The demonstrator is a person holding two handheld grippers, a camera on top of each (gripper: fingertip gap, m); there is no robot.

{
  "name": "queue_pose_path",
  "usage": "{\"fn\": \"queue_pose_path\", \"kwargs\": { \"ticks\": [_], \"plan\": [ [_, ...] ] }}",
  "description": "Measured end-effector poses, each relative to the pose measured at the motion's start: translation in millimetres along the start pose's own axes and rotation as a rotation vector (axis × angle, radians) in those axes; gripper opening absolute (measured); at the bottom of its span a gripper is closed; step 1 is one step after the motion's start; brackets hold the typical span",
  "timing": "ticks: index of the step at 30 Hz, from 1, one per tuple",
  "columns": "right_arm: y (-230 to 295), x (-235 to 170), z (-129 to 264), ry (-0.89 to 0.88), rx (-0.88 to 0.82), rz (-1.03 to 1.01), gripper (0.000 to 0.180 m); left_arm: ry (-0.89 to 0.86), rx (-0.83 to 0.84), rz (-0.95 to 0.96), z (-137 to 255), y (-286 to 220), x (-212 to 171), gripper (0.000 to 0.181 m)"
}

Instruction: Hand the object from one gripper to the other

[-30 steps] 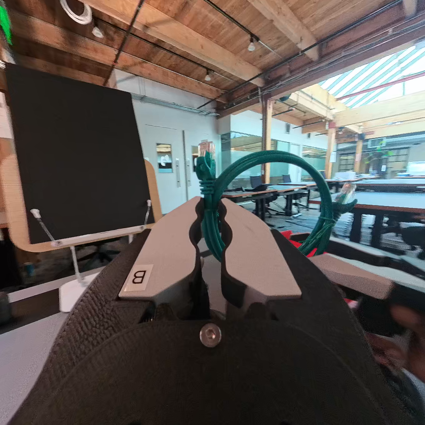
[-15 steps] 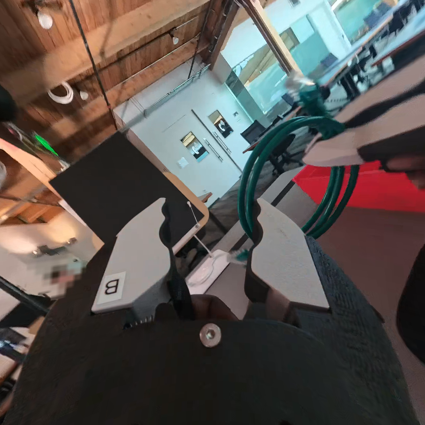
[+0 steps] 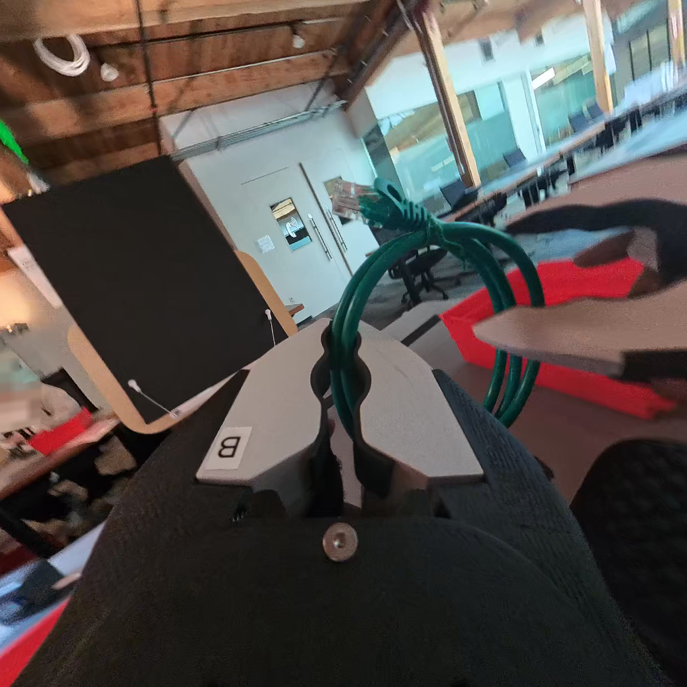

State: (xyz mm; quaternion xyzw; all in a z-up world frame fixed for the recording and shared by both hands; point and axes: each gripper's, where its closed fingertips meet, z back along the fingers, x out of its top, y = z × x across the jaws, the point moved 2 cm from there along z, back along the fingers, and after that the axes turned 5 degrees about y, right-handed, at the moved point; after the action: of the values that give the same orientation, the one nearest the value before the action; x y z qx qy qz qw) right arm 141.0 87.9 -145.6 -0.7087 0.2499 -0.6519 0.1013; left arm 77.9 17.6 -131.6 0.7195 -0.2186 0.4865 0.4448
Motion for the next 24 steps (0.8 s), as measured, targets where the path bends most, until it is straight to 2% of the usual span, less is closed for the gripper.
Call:
{"fn": "queue_pose_path", "kwargs": {
  "ticks": [3,7,8,9,11,12,13,15,16,21,24],
  "plan": [
    [5.7,2.3,-1.3,-0.046,0.073,-0.152,0.077,-0.060,-0.015,0.199,0.7,16.2,1.2,0.007],
    [19.5,-3.7,-7.2,-0.045,0.159,-0.284,0.077,-0.131,-0.082,0.397,4.1,22.2,6.6,0.006],
    [21.4,-4.8,-8.0,-0.043,0.167,-0.298,0.071,-0.137,-0.096,0.414,4.4,21.3,7.5,0.006],
    [22.3,-5.2,-8.2,-0.043,0.170,-0.301,0.058,-0.135,-0.116,0.421,4.2,18.4,7.8,0.007],
    [19.6,-5.1,-6.8,-0.047,0.150,-0.285,0.016,-0.123,-0.182,0.443,2.6,8.2,8.3,0.007],
    [14.9,-5.9,-6.5,-0.038,0.122,-0.268,0.014,-0.123,-0.211,0.447,2.2,4.6,8.7,0.009],
    [11.3,-6.9,-6.2,-0.024,0.111,-0.237,0.010,-0.113,-0.246,0.431,1.5,0.4,8.3,0.020],
    [1.8,-13.0,-7.2,0.034,0.074,-0.162,0.006,-0.019,-0.310,0.356,-2.2,-8.3,0.6,0.054],
    [-4.0,-16.6,-7.9,0.063,0.043,-0.115,0.006,0.013,-0.302,0.316,-3.3,-7.4,-2.5,0.061],
    [-27.7,-27.1,-6.6,0.168,-0.097,0.077,0.006,0.034,-0.143,0.086,9.3,15.9,1.1,0.074],
    [-28.9,-28.6,-4.8,0.208,-0.116,0.139,0.006,0.015,-0.086,-0.107,20.4,12.3,9.7,0.074]
  ]
}}
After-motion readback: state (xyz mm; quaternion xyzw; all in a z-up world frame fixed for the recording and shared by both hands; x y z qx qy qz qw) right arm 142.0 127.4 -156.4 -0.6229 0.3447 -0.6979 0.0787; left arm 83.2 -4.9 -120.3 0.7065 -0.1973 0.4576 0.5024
